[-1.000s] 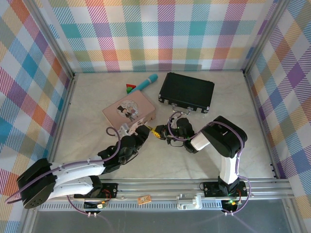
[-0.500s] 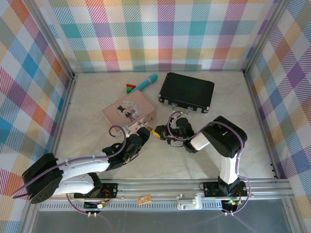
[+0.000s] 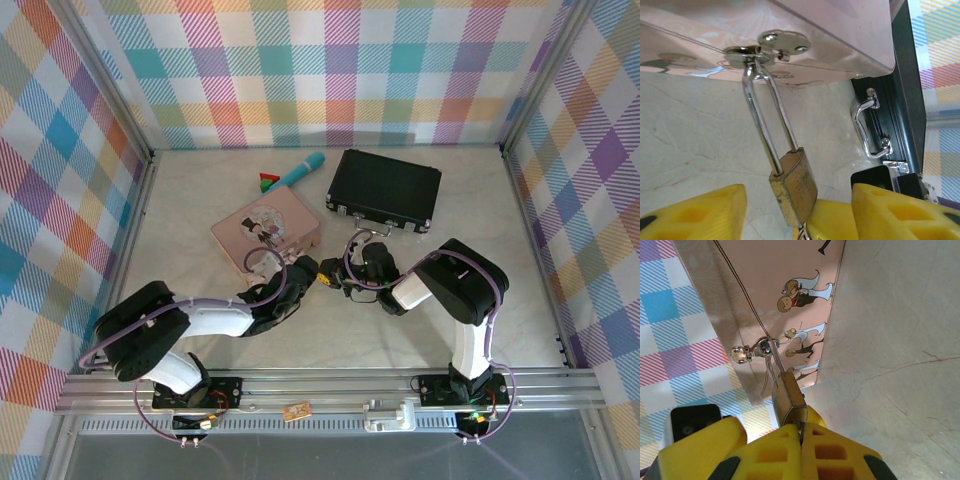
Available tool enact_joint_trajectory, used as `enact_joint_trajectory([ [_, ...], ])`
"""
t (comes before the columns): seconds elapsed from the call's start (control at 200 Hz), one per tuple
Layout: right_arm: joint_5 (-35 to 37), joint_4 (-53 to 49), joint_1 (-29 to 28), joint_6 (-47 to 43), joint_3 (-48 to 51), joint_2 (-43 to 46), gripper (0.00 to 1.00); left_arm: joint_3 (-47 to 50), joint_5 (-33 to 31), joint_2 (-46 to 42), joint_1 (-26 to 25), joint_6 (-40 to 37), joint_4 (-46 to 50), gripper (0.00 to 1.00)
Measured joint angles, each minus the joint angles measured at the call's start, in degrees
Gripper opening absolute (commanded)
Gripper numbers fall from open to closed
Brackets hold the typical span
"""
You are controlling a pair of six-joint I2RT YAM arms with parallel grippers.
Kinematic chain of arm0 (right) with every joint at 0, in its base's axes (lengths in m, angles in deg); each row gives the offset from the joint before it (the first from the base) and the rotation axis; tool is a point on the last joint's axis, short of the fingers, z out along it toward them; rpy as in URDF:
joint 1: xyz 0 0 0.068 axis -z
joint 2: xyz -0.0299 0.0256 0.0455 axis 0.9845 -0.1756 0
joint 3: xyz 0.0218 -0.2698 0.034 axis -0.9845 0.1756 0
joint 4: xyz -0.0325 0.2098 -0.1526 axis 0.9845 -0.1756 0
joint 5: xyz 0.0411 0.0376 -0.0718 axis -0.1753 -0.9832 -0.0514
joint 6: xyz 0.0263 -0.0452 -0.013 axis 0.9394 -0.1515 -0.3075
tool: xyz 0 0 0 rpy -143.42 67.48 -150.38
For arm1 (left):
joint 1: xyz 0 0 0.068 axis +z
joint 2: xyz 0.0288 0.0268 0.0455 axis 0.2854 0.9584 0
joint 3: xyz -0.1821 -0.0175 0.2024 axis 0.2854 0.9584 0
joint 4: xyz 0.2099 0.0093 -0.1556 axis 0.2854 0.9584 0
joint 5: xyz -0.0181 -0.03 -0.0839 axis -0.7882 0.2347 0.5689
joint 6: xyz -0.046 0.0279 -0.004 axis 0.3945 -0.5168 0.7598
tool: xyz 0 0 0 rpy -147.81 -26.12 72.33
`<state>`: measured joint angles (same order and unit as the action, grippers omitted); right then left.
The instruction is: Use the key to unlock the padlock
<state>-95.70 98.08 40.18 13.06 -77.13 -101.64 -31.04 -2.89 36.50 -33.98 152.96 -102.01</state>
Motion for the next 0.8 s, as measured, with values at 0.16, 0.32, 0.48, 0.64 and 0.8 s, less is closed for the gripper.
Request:
enact_joint_trajectory([
  [0.16, 0.0, 0.1, 0.0, 0.0, 0.0, 0.0, 0.00, -0.7, 0.4, 2.0, 0.5, 0.0, -2.9, 0.45],
  [0.32, -0.2, 1.2, 0.0, 0.2, 0.0, 0.0, 0.00, -0.9, 0.4, 3.9, 1.2, 0.2, -5.2, 0.39],
  [0.48, -0.3, 1.4, 0.0, 0.2, 0.0, 0.0, 0.00, -0.8, 0.4, 5.8, 2.2, 0.5, -7.4, 0.35],
  [0.64, -0.4, 1.4, 0.0, 0.2, 0.0, 0.0, 0.00, -0.8, 0.9, 7.2, 3.1, 0.5, -9.5, 0.28],
  [0.8, -0.2, 1.3, 0.0, 0.6, -0.1, -0.1, 0.00, -0.8, 0.9, 7.8, 3.6, 1.3, -11.5, 0.00],
])
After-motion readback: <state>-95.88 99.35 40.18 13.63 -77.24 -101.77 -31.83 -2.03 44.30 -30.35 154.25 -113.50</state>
